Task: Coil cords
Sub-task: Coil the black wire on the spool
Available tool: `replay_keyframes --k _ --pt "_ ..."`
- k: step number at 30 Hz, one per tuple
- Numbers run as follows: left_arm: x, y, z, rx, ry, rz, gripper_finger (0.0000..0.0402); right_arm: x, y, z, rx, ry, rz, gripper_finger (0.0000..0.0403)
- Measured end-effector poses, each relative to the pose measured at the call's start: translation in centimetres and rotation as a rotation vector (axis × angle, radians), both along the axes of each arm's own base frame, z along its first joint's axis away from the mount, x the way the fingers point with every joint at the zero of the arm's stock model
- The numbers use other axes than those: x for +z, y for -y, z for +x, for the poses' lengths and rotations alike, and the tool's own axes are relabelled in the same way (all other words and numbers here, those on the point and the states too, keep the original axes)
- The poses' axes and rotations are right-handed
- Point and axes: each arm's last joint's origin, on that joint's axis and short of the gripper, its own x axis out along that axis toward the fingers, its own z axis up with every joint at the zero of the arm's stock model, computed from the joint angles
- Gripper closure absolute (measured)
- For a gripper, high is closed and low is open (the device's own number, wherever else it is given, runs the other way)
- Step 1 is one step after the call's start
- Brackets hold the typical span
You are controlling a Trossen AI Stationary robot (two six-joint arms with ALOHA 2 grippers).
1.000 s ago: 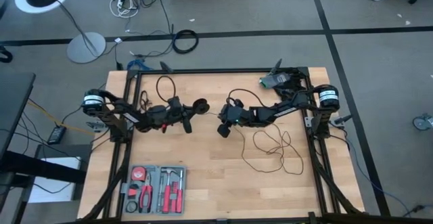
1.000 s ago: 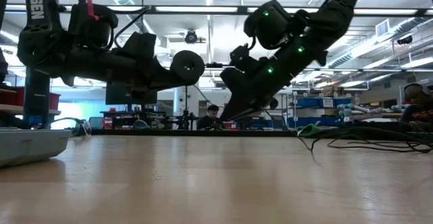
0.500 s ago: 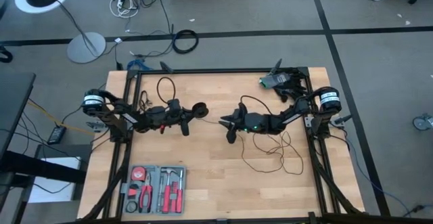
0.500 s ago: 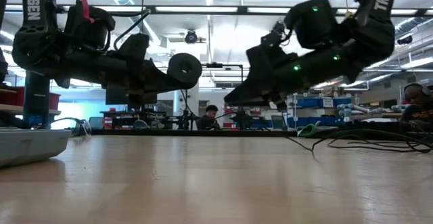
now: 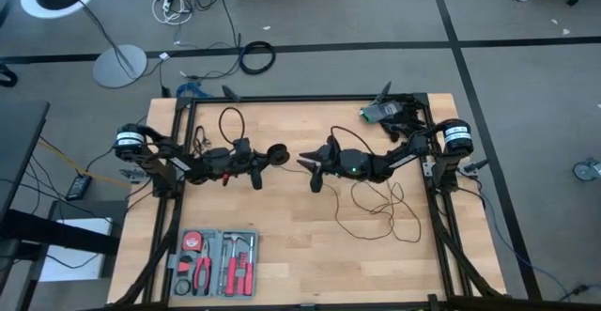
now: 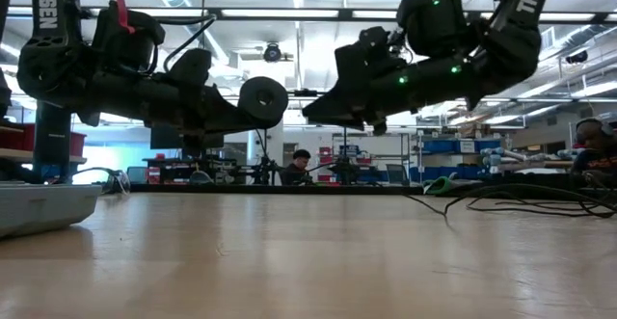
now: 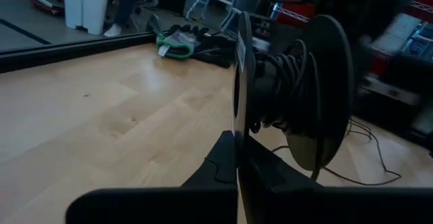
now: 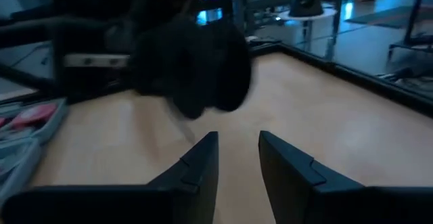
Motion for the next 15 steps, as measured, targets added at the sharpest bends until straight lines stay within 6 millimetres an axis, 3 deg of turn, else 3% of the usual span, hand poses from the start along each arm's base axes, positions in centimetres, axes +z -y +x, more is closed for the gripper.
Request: replay_keyframes --k 6,15 --pt "-0.1 0.1 0.0 -0.033 -0.007 -0.004 0.0398 0.7 1.6 0.6 0.17 0.025 0.029 0.0296" --pt "-0.5 0.2 0.0 -0.09 -0.052 -0.018 0.0398 1.3 2.6 1.3 0.228 0.014 0.041 0.0296"
